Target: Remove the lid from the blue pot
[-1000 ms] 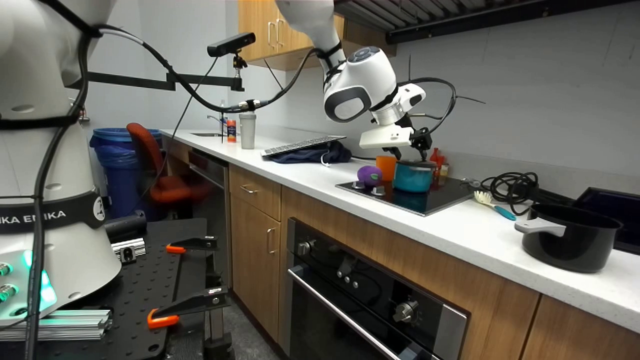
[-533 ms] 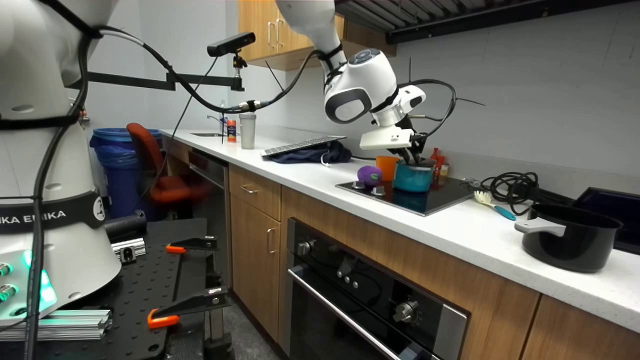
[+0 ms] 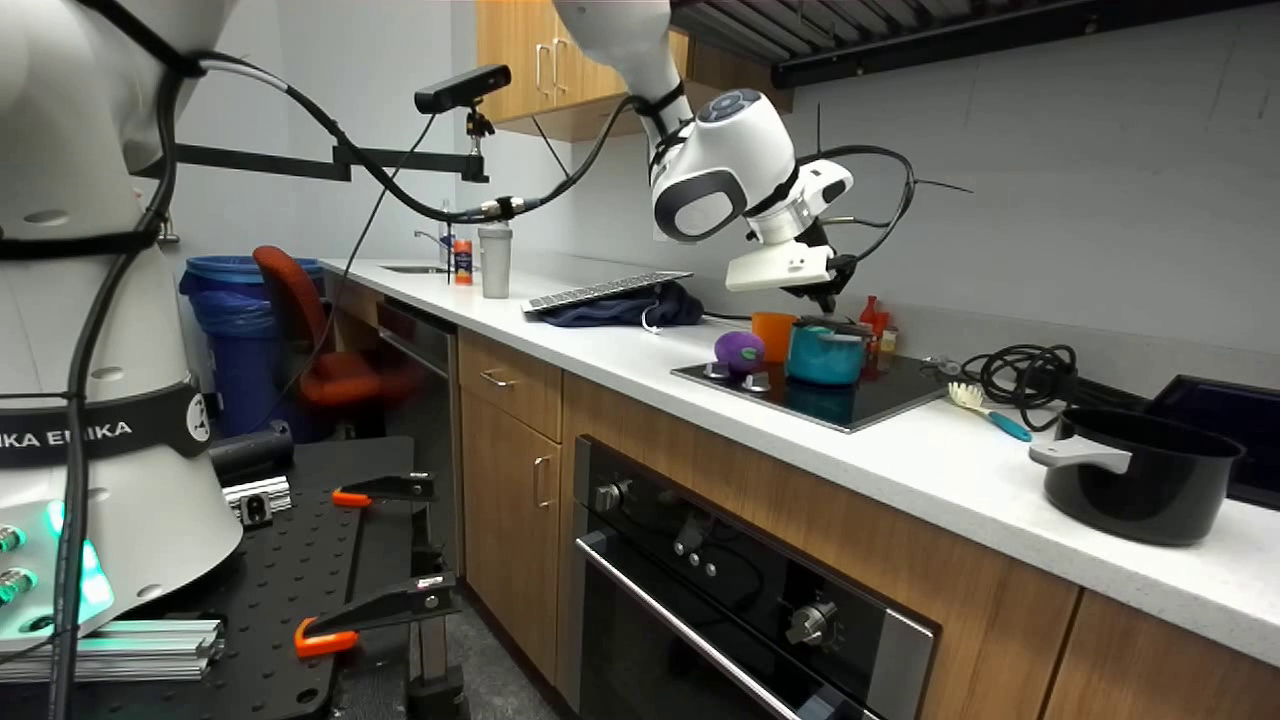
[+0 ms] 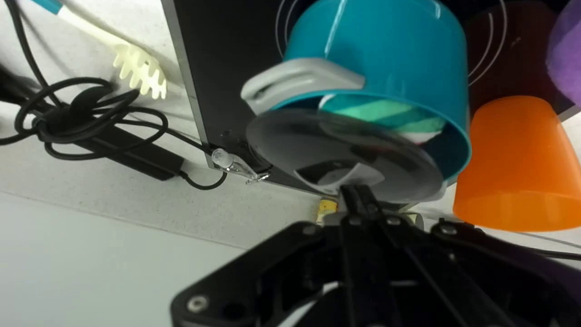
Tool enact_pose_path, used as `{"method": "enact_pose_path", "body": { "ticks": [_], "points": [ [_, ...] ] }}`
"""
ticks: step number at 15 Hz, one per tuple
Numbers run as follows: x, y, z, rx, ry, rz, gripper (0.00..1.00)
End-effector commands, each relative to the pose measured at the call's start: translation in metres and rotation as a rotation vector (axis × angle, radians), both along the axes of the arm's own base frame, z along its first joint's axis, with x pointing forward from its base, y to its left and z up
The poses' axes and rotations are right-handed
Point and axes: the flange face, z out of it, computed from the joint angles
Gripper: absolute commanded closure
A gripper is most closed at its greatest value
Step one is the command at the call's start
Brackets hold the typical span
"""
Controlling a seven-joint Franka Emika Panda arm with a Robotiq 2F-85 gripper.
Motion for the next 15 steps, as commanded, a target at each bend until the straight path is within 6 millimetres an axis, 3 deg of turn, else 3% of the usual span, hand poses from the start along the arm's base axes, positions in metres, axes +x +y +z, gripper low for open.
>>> {"method": "enact_pose_path", "body": {
  "ticks": [1,6,11,15],
  "points": [
    [0.005,0.005,0.016,-0.034,-0.077,0.019,1.0],
    [0.0,0.01,0.018,-0.052,-0.082,0.037,1.0],
    [-0.023,0.015,0.014,-0.011,0.02,0.046,1.0],
    [-0.041,0.034,0.014,0.034,0.107,0.109,1.0]
  ]
}}
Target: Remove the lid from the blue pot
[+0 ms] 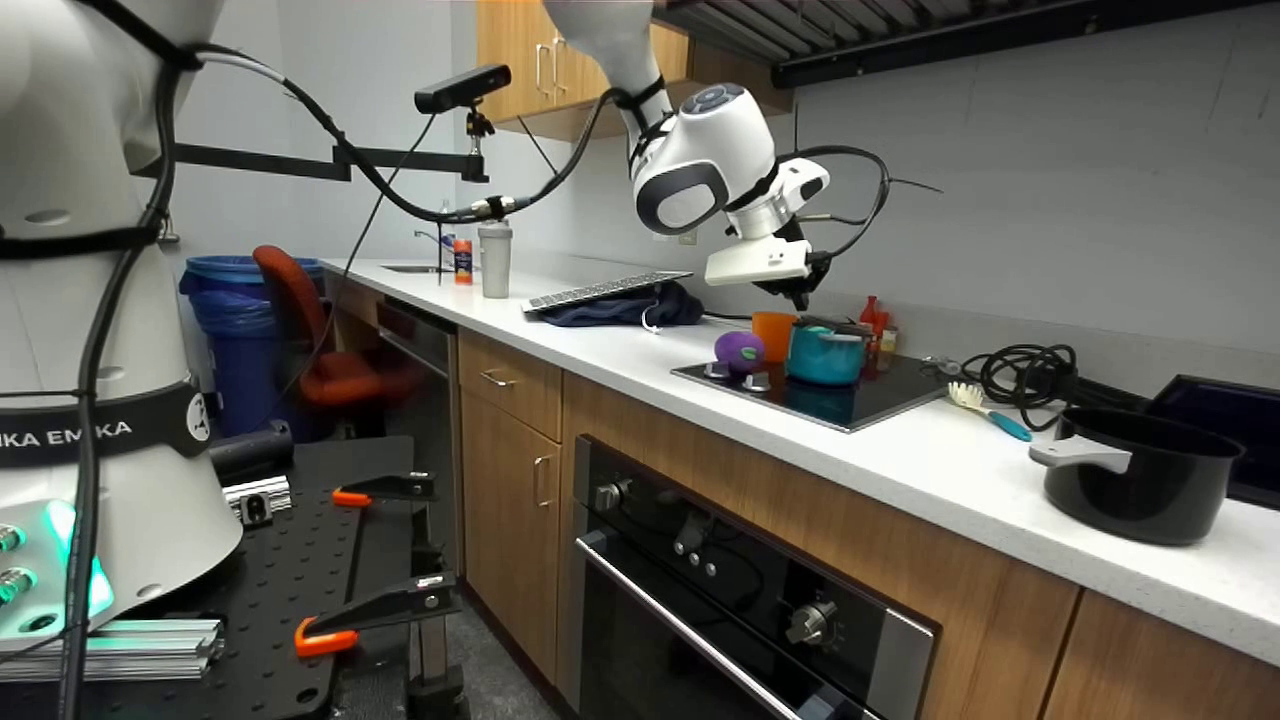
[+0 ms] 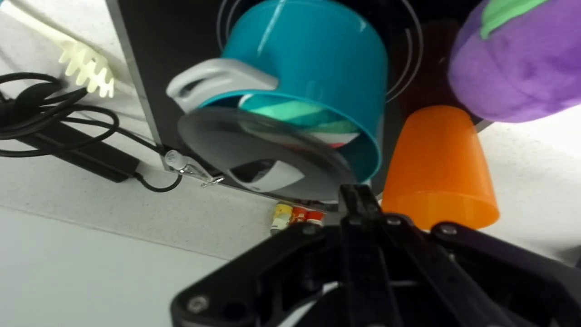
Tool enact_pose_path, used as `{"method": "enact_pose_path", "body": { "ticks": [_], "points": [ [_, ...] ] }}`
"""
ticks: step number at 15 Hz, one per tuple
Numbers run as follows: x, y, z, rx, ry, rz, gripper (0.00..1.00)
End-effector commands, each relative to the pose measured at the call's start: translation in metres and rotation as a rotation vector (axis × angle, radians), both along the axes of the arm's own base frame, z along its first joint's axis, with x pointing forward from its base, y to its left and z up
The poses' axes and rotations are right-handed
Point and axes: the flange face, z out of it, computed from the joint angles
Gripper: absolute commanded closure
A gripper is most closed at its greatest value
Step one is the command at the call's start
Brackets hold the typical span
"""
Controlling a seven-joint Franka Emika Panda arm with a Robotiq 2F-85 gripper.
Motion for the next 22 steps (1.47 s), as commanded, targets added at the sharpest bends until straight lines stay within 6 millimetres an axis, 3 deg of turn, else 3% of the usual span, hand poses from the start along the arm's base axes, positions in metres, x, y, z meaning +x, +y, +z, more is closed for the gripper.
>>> {"method": "enact_pose_path", "body": {
  "ticks": [1,5,16,22],
  "points": [
    [-0.023,0.015,0.012,0.05,0.086,0.047,1.0],
    [-0.031,0.015,0.011,0.062,0.138,0.066,1.0],
    [-0.01,-0.025,-0.008,0.031,0.153,0.07,1.0],
    [0.004,-0.021,-0.022,0.037,0.152,0.102,1.0]
  ]
}}
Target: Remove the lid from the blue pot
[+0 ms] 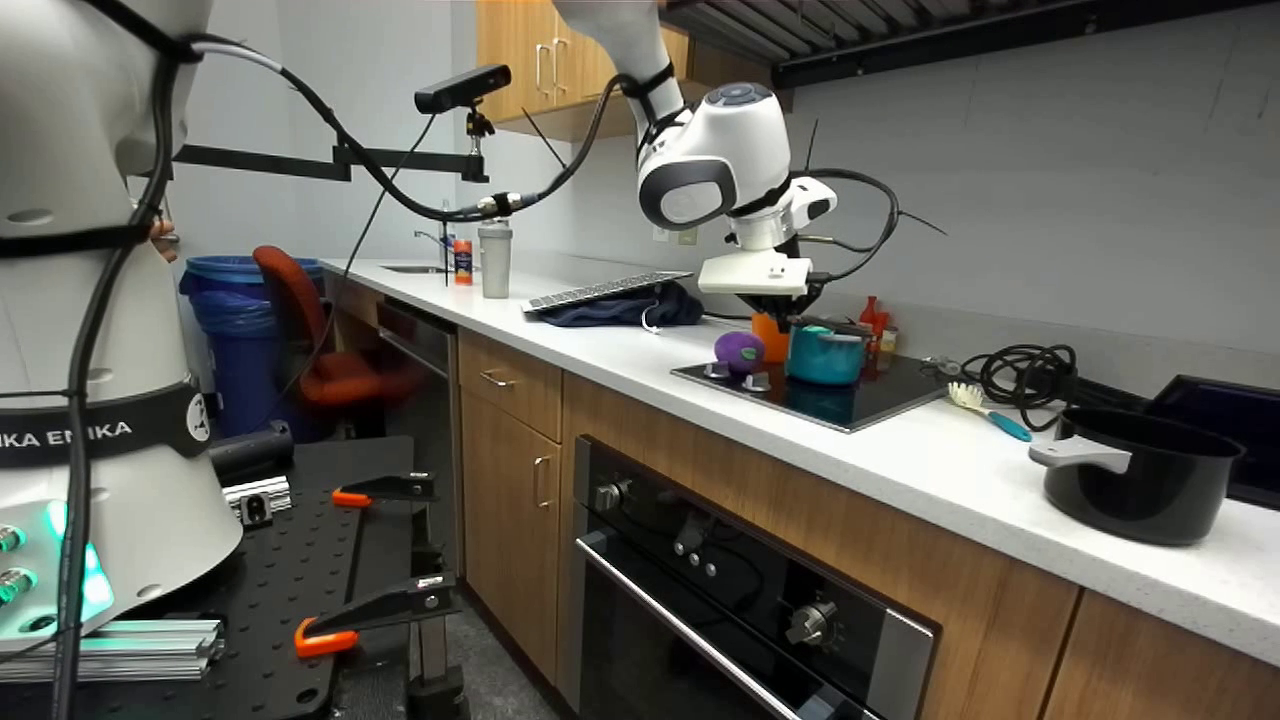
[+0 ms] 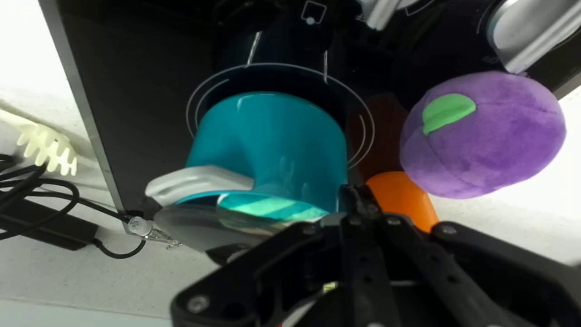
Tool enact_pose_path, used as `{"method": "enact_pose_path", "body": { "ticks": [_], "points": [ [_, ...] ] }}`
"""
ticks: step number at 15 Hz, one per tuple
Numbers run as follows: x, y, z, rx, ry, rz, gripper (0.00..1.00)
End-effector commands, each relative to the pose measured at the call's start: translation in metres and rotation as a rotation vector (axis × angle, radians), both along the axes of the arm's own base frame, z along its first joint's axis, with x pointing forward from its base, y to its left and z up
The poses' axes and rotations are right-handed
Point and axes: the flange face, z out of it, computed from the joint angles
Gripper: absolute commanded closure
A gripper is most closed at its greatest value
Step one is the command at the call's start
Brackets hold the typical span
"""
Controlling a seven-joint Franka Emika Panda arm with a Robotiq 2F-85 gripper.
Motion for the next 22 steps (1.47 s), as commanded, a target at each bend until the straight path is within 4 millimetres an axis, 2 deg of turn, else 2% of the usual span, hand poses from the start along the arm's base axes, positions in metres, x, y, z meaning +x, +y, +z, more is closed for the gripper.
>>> {"method": "enact_pose_path", "body": {
  "ticks": [1,8,22],
  "points": [
    [0.017,0.005,-0.004,0.011,-0.008,0.045,1.0],
    [0.027,0.003,0.002,0.007,-0.013,0.055,1.0],
    [0.015,0.022,0.016,0.005,-0.021,0.062,1.0]
  ]
}}
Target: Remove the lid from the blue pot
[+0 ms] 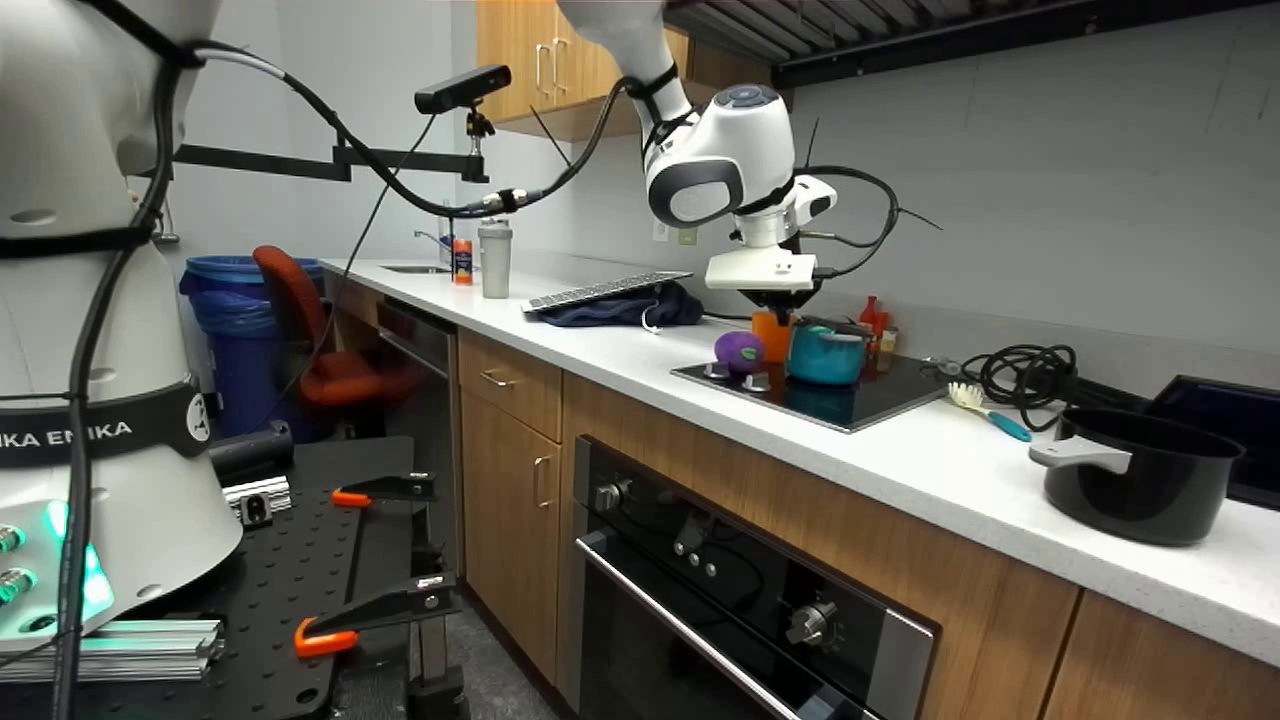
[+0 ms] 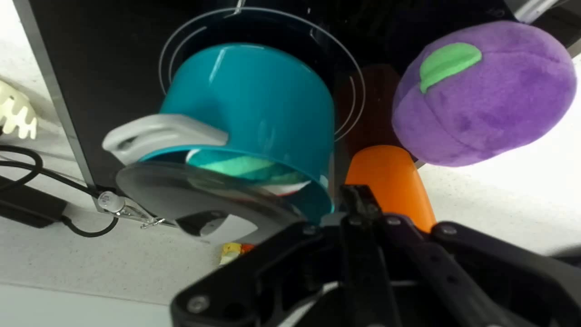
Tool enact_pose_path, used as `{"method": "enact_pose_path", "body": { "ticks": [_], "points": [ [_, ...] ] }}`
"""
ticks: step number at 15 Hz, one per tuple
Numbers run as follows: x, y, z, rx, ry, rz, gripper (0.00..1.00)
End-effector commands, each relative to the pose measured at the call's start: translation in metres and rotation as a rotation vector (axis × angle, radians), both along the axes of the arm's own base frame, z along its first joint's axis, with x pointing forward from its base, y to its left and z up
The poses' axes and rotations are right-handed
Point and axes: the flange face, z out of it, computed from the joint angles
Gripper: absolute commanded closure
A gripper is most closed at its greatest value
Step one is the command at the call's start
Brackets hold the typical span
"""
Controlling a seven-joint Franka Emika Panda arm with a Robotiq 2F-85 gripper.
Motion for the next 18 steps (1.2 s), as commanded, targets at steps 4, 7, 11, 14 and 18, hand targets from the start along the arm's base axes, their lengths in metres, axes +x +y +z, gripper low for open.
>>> {"method": "enact_pose_path", "body": {
  "ticks": [4,7,11,14,18],
  "points": [
    [0.0,0.007,0.012,-0.003,-0.012,0.011,1.0],
    [0.003,0.009,0.016,0.002,-0.019,0.012,1.0],
    [0.007,0.007,0.024,-0.003,-0.034,0.016,1.0],
    [0.01,-0.002,0.023,-0.007,-0.027,0.0,1.0],
    [0.012,-0.02,0.01,-0.016,-0.003,-0.027,1.0]
  ]
}}
